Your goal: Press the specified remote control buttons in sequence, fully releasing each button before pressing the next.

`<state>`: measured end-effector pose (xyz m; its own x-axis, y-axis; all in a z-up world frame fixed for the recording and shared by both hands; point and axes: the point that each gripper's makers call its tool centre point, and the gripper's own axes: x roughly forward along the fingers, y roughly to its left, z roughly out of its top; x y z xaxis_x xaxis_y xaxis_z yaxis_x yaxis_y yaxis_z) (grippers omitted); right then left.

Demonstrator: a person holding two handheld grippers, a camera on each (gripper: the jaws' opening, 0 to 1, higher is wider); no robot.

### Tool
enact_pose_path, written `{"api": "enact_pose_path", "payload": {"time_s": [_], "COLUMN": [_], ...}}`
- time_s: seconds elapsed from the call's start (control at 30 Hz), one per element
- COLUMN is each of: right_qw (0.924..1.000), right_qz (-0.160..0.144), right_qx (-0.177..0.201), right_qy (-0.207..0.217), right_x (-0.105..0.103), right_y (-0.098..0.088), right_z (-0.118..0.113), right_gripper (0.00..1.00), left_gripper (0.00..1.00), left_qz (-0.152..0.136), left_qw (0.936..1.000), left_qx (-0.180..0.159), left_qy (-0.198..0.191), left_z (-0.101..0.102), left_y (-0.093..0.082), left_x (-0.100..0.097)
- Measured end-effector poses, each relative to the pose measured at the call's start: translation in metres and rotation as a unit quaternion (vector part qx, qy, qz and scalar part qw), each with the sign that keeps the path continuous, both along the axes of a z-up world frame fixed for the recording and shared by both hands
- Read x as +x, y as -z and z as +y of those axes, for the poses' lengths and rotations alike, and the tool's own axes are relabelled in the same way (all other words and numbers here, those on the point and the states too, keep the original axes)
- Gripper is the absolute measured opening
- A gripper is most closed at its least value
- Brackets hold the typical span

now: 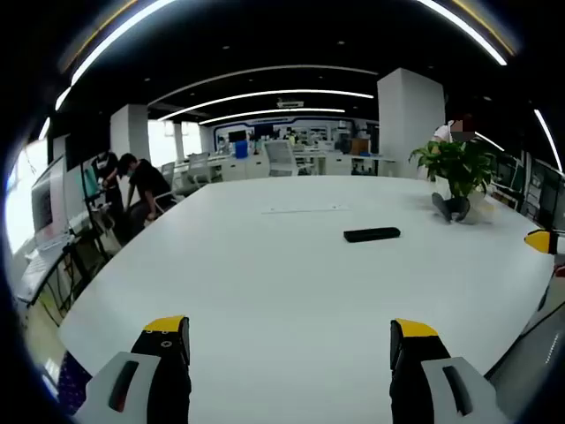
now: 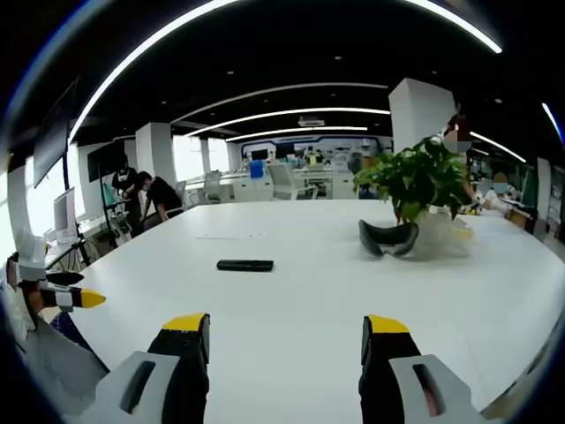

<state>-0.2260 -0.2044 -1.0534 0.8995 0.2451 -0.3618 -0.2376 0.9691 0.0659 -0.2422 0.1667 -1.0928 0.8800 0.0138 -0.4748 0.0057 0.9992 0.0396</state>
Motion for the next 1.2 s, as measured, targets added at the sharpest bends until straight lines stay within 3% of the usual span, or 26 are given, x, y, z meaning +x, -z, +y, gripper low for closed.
{"api": "enact_pose_path", "payload": {"time_s": [1.0, 1.13, 1.2], "right_qw": [0.9998, 0.9998, 0.9998], "right_qz": [-0.010, -0.010, -0.008], "right_qx": [0.017, 0.016, 0.017], "right_qy": [0.000, -0.003, -0.005], "right_x": [-0.001, -0.001, -0.001], "right_y": [-0.005, -0.005, -0.004], "right_z": [-0.001, 0.001, 0.001], "right_gripper": [0.66, 0.66, 0.66], "left_gripper": [0.97, 0.97, 0.98], "left_qz": [0.009, 0.017, 0.002], "left_qw": [0.9998, 0.9997, 0.9995], "left_qx": [0.009, 0.004, -0.014], "left_qy": [0.015, 0.018, 0.027], "left_z": [-0.004, -0.006, -0.011], "left_y": [0.004, 0.007, 0.002], "left_x": [0.000, 0.000, 0.002]}}
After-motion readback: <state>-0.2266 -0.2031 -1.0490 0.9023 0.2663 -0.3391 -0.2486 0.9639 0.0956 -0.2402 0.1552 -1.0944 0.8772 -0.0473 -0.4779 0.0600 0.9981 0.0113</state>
